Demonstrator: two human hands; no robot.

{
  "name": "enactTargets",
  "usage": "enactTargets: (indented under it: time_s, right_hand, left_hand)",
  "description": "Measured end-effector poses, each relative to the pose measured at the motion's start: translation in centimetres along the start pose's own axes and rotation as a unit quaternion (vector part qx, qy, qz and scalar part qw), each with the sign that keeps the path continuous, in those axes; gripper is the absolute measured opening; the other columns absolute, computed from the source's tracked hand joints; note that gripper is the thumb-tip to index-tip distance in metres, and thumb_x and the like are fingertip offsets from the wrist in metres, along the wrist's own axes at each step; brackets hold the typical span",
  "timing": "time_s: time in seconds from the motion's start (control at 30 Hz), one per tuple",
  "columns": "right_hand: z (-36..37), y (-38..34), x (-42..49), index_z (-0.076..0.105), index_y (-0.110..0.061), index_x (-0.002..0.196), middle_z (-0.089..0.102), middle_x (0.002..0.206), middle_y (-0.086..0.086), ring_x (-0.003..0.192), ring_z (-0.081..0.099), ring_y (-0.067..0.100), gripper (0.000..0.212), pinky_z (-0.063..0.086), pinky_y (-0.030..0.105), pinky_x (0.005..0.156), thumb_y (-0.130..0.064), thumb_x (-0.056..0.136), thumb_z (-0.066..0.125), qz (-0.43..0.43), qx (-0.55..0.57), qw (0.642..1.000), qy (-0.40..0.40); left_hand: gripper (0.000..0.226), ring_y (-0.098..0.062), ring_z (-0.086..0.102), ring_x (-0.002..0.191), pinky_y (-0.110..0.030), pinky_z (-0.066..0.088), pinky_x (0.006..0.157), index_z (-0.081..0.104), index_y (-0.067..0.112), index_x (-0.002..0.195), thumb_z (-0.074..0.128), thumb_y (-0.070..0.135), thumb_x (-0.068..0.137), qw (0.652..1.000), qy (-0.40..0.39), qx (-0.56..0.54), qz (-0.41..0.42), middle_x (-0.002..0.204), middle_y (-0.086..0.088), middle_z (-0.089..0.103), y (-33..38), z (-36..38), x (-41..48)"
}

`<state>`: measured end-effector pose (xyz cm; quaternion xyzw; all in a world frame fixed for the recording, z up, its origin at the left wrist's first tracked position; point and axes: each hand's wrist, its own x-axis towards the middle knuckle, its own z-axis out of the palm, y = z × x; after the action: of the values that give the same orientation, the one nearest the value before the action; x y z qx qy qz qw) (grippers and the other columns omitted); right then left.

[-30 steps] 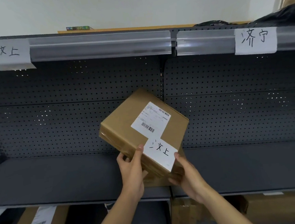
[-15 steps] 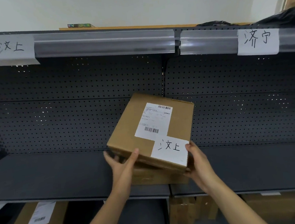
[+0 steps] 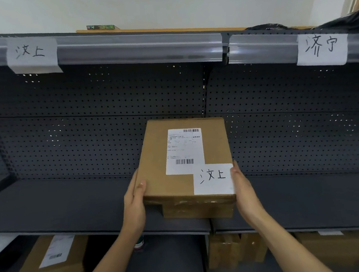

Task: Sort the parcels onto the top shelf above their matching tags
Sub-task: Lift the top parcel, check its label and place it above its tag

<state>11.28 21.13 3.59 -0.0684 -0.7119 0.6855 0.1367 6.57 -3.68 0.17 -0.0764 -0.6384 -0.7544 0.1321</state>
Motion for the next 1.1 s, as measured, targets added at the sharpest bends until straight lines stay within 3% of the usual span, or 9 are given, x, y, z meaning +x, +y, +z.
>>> enactTargets:
  time_s: [0.1,0.27,0.4,0.5,0.57,0.67,0.83,1.0,1.1]
  right_hand:
    - [1.5,0.0,-1.7,0.018,-0.038,0.158,0.024,0.15,-0.027,0.137,0.022,-0.005,0.053,0.017,0.023,0.111,-0.04,0.107,0.033,-0.051,0.0,0.999,-0.003]
    - [5.1,-0.3,-4.1,0.028,-0.054,0.145,0.041,0.142,-0.036,0.124,0.045,-0.02,0.056,0.033,0.009,0.103,-0.029,0.102,0.053,-0.115,0.012,0.992,-0.057]
    - [8.0,-0.5,-5.4,0.03,-0.068,0.131,0.049,0.141,-0.038,0.132,0.045,-0.013,0.062,0.036,0.019,0.108,-0.041,0.087,0.064,-0.156,-0.007,0.982,-0.103]
    - [10.1,-1.0,-6.3,0.029,-0.07,0.135,0.045,0.147,-0.035,0.138,0.041,-0.007,0.068,0.033,0.035,0.117,-0.054,0.081,0.066,-0.185,-0.012,0.974,-0.132]
    - [11.3,-1.4,-6.9,0.03,-0.074,0.135,0.043,0.152,-0.029,0.141,0.04,-0.002,0.069,0.032,0.043,0.119,-0.053,0.08,0.066,-0.201,-0.011,0.968,-0.147]
    - [13.0,-2.0,-8.2,0.025,-0.065,0.146,0.038,0.157,-0.022,0.146,0.035,0.004,0.078,0.031,0.05,0.119,-0.055,0.081,0.068,-0.227,-0.017,0.96,-0.164]
    - [15.6,-3.6,-10.2,0.017,-0.054,0.153,0.024,0.163,-0.023,0.15,0.025,0.003,0.089,0.027,0.052,0.12,-0.063,0.079,0.065,-0.281,-0.026,0.947,-0.155]
    - [17.0,-6.4,-10.8,0.02,-0.053,0.151,0.029,0.163,-0.018,0.148,0.031,0.007,0.08,0.031,0.052,0.118,-0.053,0.082,0.061,-0.34,0.002,0.93,-0.14]
    - [17.5,-8.7,-10.2,0.023,-0.05,0.153,0.032,0.163,-0.012,0.148,0.033,0.011,0.078,0.03,0.052,0.119,-0.049,0.084,0.059,-0.369,0.022,0.92,-0.134]
  left_hand:
    - [0.044,0.003,0.054,0.125,-0.003,0.042,0.093,0.047,0.01,0.147,0.045,0.018,0.104,0.999,0.016,0.009,0.032,0.14,0.004,0.059,-0.1,-1.6,-0.6]
    - [0.056,-0.013,0.057,0.129,-0.023,0.046,0.105,0.052,0.009,0.143,0.05,0.028,0.09,0.996,0.072,-0.027,0.051,0.137,0.004,0.062,0.2,-5.9,-1.8]
    - [0.055,-0.021,0.054,0.133,-0.048,0.036,0.116,0.053,0.011,0.143,0.053,0.029,0.09,0.991,0.106,-0.04,0.075,0.141,-0.003,0.061,1.4,-9.6,-3.1]
    - [0.066,-0.028,0.053,0.134,-0.057,0.034,0.115,0.06,0.021,0.137,0.071,0.052,0.08,0.985,0.141,-0.064,0.075,0.143,-0.004,0.061,2.5,-12.3,-4.3]
    - [0.058,-0.028,0.054,0.134,-0.053,0.038,0.114,0.063,0.023,0.132,0.07,0.05,0.082,0.982,0.154,-0.059,0.093,0.143,-0.007,0.061,3.6,-13.6,-5.1]
    - [0.035,-0.023,0.057,0.13,-0.031,0.048,0.105,0.06,0.018,0.131,0.046,0.013,0.099,0.973,0.177,-0.032,0.146,0.14,-0.011,0.061,4.4,-15.7,-6.0]
    - [0.062,-0.038,0.053,0.132,-0.055,0.044,0.105,0.053,0.012,0.141,0.053,0.037,0.085,0.955,0.216,-0.04,0.198,0.142,-0.016,0.059,6.6,-19.0,-7.2]
    - [0.048,-0.037,0.055,0.128,-0.053,0.047,0.101,0.066,0.03,0.129,0.052,0.04,0.084,0.945,0.204,-0.07,0.245,0.136,-0.011,0.063,10.8,-19.3,-7.5]
    - [0.054,-0.035,0.055,0.129,-0.054,0.043,0.106,0.059,0.017,0.137,0.05,0.036,0.088,0.938,0.199,-0.042,0.28,0.136,-0.013,0.062,13.1,-19.5,-6.5]
